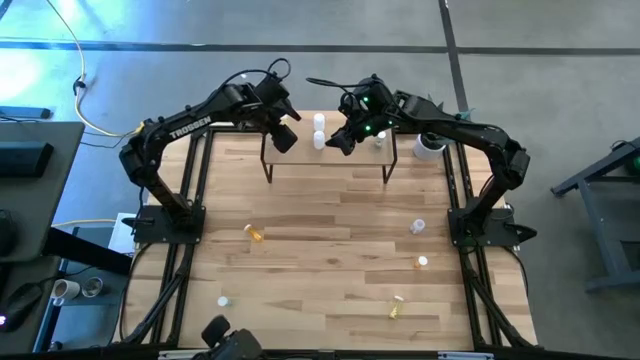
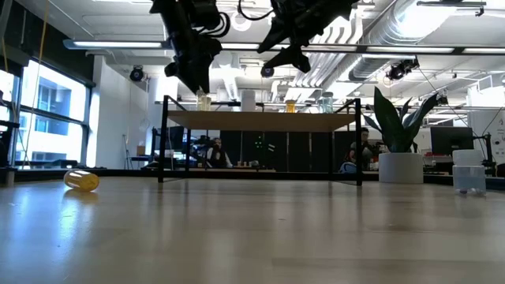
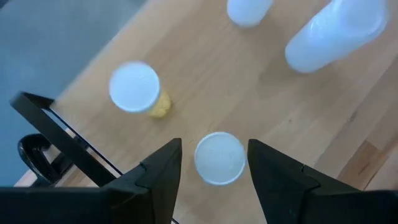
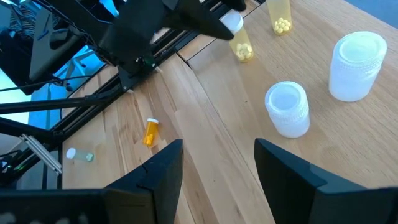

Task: Pick and place medicine bottles onto shelf by color
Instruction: Put the right yellow medicine bottle on the shelf aligned with the other yellow medicine bottle, then put the right orange medicine bottle on the shelf aligned with the other orange medicine bottle

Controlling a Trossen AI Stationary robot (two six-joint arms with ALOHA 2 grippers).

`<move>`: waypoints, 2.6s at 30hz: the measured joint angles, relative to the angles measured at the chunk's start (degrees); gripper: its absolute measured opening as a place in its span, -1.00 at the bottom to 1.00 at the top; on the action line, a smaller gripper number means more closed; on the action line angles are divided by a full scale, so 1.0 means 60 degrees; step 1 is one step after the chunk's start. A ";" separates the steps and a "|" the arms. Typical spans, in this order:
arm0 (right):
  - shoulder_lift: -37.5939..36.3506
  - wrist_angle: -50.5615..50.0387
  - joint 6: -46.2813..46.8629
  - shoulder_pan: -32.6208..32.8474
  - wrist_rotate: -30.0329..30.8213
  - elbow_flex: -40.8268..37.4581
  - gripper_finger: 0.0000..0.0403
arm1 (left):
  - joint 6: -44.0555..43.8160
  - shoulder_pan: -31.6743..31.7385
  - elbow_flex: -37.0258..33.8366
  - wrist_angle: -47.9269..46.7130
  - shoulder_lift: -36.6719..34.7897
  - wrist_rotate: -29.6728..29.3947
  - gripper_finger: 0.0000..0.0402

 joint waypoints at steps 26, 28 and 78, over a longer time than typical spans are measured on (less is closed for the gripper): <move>0.0000 0.0000 0.0578 0.0265 -0.0087 0.0000 -0.06 | 0.0996 -0.0168 0.1344 -0.1139 -0.1284 0.0709 -0.13; -0.0031 -0.0016 0.0696 0.0357 -0.0095 0.0000 -0.06 | 0.0907 -0.0339 0.0725 -0.0904 -0.1597 0.0710 -0.13; -0.3643 -0.6145 0.4528 0.5096 0.4613 -0.2916 -0.07 | -0.0504 -0.3774 -0.3224 0.2959 -0.5202 0.0747 -0.13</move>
